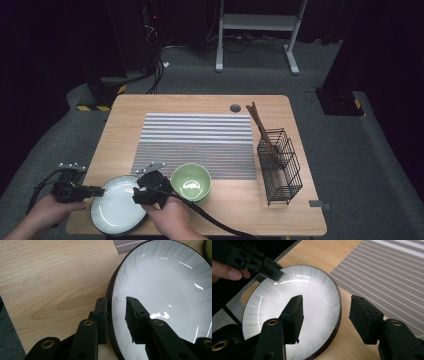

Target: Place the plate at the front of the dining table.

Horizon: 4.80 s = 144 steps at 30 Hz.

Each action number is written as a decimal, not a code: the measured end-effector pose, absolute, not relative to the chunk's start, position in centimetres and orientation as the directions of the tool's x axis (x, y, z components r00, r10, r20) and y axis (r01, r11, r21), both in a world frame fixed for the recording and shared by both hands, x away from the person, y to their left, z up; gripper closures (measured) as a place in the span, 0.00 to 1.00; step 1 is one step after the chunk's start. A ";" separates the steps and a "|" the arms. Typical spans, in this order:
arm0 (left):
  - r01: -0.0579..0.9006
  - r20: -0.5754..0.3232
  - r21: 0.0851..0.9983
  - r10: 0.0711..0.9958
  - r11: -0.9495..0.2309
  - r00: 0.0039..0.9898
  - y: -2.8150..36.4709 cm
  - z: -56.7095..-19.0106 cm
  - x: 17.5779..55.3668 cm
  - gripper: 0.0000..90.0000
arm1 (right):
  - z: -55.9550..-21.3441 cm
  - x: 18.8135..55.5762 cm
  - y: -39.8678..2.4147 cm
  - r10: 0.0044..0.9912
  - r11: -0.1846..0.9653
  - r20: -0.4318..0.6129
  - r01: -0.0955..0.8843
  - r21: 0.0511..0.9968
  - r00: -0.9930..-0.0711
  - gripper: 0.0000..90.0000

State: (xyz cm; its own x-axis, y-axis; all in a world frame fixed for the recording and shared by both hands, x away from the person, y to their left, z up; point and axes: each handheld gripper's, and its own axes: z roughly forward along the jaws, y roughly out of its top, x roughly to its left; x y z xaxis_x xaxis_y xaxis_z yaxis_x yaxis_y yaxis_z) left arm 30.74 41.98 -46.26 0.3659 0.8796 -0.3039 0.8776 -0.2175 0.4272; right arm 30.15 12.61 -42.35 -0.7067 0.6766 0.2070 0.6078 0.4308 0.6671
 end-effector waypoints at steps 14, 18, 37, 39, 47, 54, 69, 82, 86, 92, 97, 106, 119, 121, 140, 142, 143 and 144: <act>0.876 -0.322 0.433 0.871 -0.212 0.370 42.3 -46.7 30.2 0.79 | -44.9 29.9 14.4 0.663 0.449 0.241 0.634 0.630 -0.709 0.45; 0.877 -0.331 0.436 0.871 -0.201 0.364 42.4 -46.8 30.1 0.79 | -45.0 29.8 14.4 0.669 0.440 0.239 0.635 0.635 -0.704 0.44; 0.877 -0.342 0.439 0.866 -0.194 0.363 42.7 -46.9 30.1 0.80 | -46.3 29.6 14.4 0.681 0.446 0.240 0.652 0.613 -0.692 0.44; 0.877 -0.343 0.439 0.866 -0.195 0.364 42.7 -46.9 30.1 0.80 | -46.4 29.6 14.4 0.683 0.440 0.238 0.650 0.620 -0.690 0.45; 0.875 -0.347 0.443 0.863 -0.193 0.366 42.7 -46.9 30.1 0.80 | -46.6 29.8 14.1 0.696 0.434 0.238 0.661 0.612 -0.677 0.44; 0.876 -0.337 0.439 0.866 -0.202 0.369 42.5 -46.8 30.3 0.78 | -46.7 29.8 14.0 0.694 0.431 0.254 0.671 0.604 -0.674 0.44; 0.884 -0.354 0.431 0.868 -0.180 0.349 42.5 -46.8 30.4 0.76 | -46.5 30.2 14.0 0.711 0.365 0.329 0.727 0.582 -0.621 0.41; 0.879 -0.352 0.439 0.865 -0.185 0.357 42.5 -46.7 30.5 0.77 | -45.6 30.0 13.6 0.698 0.350 0.331 0.706 0.615 -0.635 0.44; 0.878 -0.353 0.443 0.865 -0.182 0.358 42.6 -46.5 30.2 0.76 | -46.2 30.0 13.4 0.707 0.368 0.320 0.714 0.596 -0.631 0.43; 0.885 -0.359 0.428 0.864 -0.185 0.354 42.9 -46.8 29.8 0.77 | -46.8 29.9 13.3 0.703 0.371 0.340 0.730 0.575 -0.625 0.43; 0.888 -0.378 0.427 0.859 -0.169 0.345 43.0 -47.0 29.5 0.76 | -47.1 29.9 13.3 0.702 0.372 0.351 0.739 0.562 -0.620 0.41; 0.889 -0.347 0.425 0.876 -0.171 0.334 42.5 -46.8 29.0 0.70 | -46.8 29.9 13.3 0.696 0.349 0.387 0.756 0.553 -0.605 0.39; 0.889 -0.346 0.429 0.880 -0.161 0.326 42.4 -46.8 29.0 0.72 | -47.0 30.1 13.4 0.700 0.329 0.410 0.773 0.542 -0.586 0.37; 0.887 -0.348 0.433 0.878 -0.159 0.327 42.5 -46.8 29.1 0.73 | -47.1 30.2 13.4 0.702 0.322 0.415 0.777 0.540 -0.579 0.36; 0.884 -0.341 0.437 0.878 -0.168 0.335 42.5 -46.8 29.6 0.77 | -47.0 30.9 13.7 0.718 0.270 0.451 0.809 0.523 -0.531 0.37; 0.884 -0.340 0.436 0.879 -0.168 0.335 42.5 -46.8 29.6 0.77 | -47.0 30.8 13.8 0.720 0.268 0.449 0.809 0.523 -0.529 0.37; 0.884 -0.340 0.436 0.879 -0.167 0.334 42.5 -46.8 29.6 0.77 | -47.0 30.8 13.8 0.720 0.267 0.450 0.809 0.523 -0.528 0.37; 0.884 -0.340 0.436 0.879 -0.167 0.333 42.5 -46.7 29.6 0.77 | -47.0 30.9 13.8 0.720 0.266 0.450 0.809 0.524 -0.528 0.38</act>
